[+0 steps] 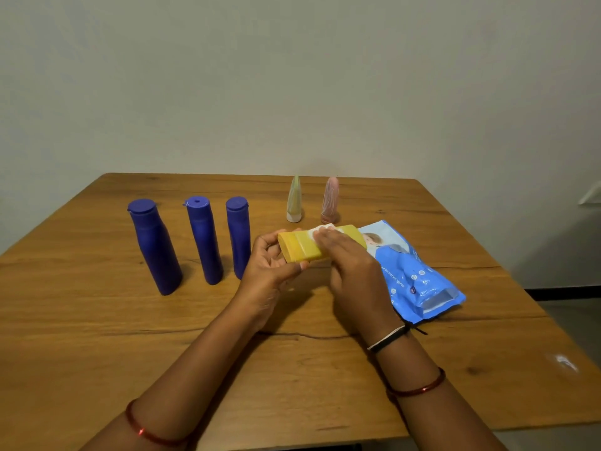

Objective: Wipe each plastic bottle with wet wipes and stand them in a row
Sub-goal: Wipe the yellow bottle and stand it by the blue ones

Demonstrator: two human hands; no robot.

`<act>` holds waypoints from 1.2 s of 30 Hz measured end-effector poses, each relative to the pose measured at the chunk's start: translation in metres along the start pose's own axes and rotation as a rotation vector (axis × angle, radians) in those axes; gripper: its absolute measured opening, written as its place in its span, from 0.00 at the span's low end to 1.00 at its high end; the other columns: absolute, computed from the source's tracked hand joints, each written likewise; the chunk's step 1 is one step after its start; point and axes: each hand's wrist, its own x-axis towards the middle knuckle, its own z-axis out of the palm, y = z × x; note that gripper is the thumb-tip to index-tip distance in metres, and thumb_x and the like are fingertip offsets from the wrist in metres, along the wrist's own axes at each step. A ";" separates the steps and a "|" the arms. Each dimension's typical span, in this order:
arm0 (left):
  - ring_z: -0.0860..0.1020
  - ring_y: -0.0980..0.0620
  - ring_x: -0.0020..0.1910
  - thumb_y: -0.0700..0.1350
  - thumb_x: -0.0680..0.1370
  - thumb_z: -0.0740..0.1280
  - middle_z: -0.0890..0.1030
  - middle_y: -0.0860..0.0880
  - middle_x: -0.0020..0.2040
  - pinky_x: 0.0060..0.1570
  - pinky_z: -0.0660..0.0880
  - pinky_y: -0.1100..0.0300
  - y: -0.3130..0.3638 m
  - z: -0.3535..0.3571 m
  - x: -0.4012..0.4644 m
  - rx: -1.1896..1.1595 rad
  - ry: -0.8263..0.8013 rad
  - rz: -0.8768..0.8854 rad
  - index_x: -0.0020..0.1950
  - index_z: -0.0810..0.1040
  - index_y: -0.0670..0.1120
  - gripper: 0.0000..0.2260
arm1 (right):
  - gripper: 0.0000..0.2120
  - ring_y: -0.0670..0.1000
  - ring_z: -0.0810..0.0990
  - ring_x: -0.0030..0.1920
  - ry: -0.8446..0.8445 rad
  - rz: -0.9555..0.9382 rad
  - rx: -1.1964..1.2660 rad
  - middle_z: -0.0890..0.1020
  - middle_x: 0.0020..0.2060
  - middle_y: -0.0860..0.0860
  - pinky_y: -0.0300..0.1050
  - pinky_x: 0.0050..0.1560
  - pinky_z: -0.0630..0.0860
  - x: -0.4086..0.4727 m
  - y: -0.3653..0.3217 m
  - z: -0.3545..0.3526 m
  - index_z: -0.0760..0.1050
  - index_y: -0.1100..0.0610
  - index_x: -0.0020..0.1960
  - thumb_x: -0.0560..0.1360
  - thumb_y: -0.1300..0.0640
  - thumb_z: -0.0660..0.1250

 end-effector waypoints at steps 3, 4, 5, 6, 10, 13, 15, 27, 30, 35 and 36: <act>0.81 0.52 0.56 0.27 0.72 0.65 0.81 0.49 0.59 0.47 0.80 0.61 0.000 0.000 0.000 -0.018 0.002 -0.023 0.63 0.68 0.47 0.24 | 0.27 0.51 0.71 0.67 0.116 0.150 -0.057 0.77 0.63 0.53 0.42 0.69 0.63 0.004 0.021 -0.004 0.75 0.57 0.65 0.70 0.73 0.56; 0.81 0.52 0.57 0.27 0.72 0.65 0.81 0.49 0.59 0.49 0.80 0.60 0.001 0.000 0.000 -0.026 0.005 -0.027 0.62 0.68 0.48 0.24 | 0.27 0.51 0.71 0.67 0.140 0.182 -0.063 0.77 0.63 0.53 0.42 0.69 0.63 0.004 0.025 -0.004 0.75 0.58 0.65 0.70 0.74 0.56; 0.80 0.51 0.57 0.27 0.73 0.65 0.81 0.49 0.59 0.51 0.80 0.59 0.000 0.001 0.000 -0.032 0.010 -0.029 0.62 0.68 0.48 0.23 | 0.27 0.52 0.71 0.67 0.160 0.199 -0.065 0.77 0.63 0.54 0.43 0.69 0.64 0.004 0.026 -0.005 0.74 0.58 0.65 0.70 0.76 0.57; 0.80 0.51 0.58 0.28 0.73 0.65 0.80 0.48 0.60 0.52 0.80 0.58 0.000 0.002 0.000 -0.039 0.017 -0.031 0.62 0.68 0.48 0.23 | 0.27 0.52 0.71 0.67 0.176 0.201 -0.068 0.77 0.63 0.54 0.44 0.69 0.65 0.004 0.025 -0.004 0.74 0.58 0.65 0.70 0.77 0.58; 0.79 0.47 0.60 0.28 0.73 0.65 0.79 0.45 0.61 0.53 0.79 0.58 0.000 0.002 0.002 -0.086 0.072 -0.044 0.67 0.65 0.45 0.26 | 0.29 0.51 0.70 0.68 0.107 0.046 -0.037 0.76 0.64 0.55 0.41 0.69 0.63 -0.001 0.000 0.000 0.73 0.59 0.66 0.67 0.75 0.57; 0.79 0.45 0.59 0.27 0.73 0.65 0.79 0.41 0.60 0.52 0.79 0.58 0.000 0.003 0.002 -0.124 0.105 -0.058 0.69 0.64 0.42 0.26 | 0.27 0.49 0.68 0.69 -0.014 -0.125 0.003 0.75 0.65 0.55 0.39 0.70 0.62 -0.006 -0.021 0.003 0.72 0.60 0.67 0.69 0.69 0.55; 0.78 0.44 0.60 0.27 0.73 0.64 0.78 0.39 0.61 0.54 0.78 0.56 0.000 0.004 0.001 -0.143 0.105 -0.062 0.69 0.63 0.41 0.27 | 0.25 0.49 0.68 0.69 -0.034 -0.177 0.024 0.75 0.65 0.55 0.39 0.70 0.62 -0.007 -0.023 0.004 0.72 0.60 0.67 0.71 0.66 0.54; 0.77 0.45 0.62 0.27 0.74 0.63 0.79 0.44 0.60 0.59 0.75 0.54 -0.001 0.009 -0.001 -0.099 0.011 -0.108 0.62 0.67 0.47 0.22 | 0.24 0.44 0.77 0.57 0.334 0.597 0.380 0.80 0.58 0.48 0.28 0.56 0.72 0.016 0.040 -0.031 0.78 0.50 0.61 0.74 0.71 0.56; 0.77 0.46 0.62 0.28 0.73 0.65 0.79 0.44 0.61 0.58 0.76 0.55 0.000 0.009 -0.002 -0.035 -0.023 -0.111 0.65 0.67 0.45 0.23 | 0.23 0.41 0.78 0.55 0.336 0.622 0.576 0.81 0.54 0.46 0.33 0.54 0.75 0.019 0.040 -0.039 0.78 0.53 0.61 0.74 0.72 0.55; 0.79 0.50 0.59 0.27 0.73 0.64 0.79 0.46 0.61 0.56 0.77 0.57 0.002 0.009 -0.004 0.005 -0.039 -0.073 0.65 0.67 0.45 0.24 | 0.22 0.41 0.79 0.54 0.188 0.502 0.464 0.83 0.49 0.43 0.33 0.55 0.74 0.016 0.036 -0.034 0.81 0.52 0.53 0.73 0.73 0.57; 0.80 0.51 0.57 0.27 0.73 0.64 0.79 0.47 0.60 0.55 0.78 0.58 0.002 0.009 -0.004 0.006 -0.037 -0.062 0.63 0.68 0.47 0.23 | 0.22 0.42 0.79 0.55 0.169 0.435 0.366 0.83 0.49 0.44 0.34 0.57 0.73 0.015 0.034 -0.031 0.82 0.54 0.53 0.73 0.73 0.57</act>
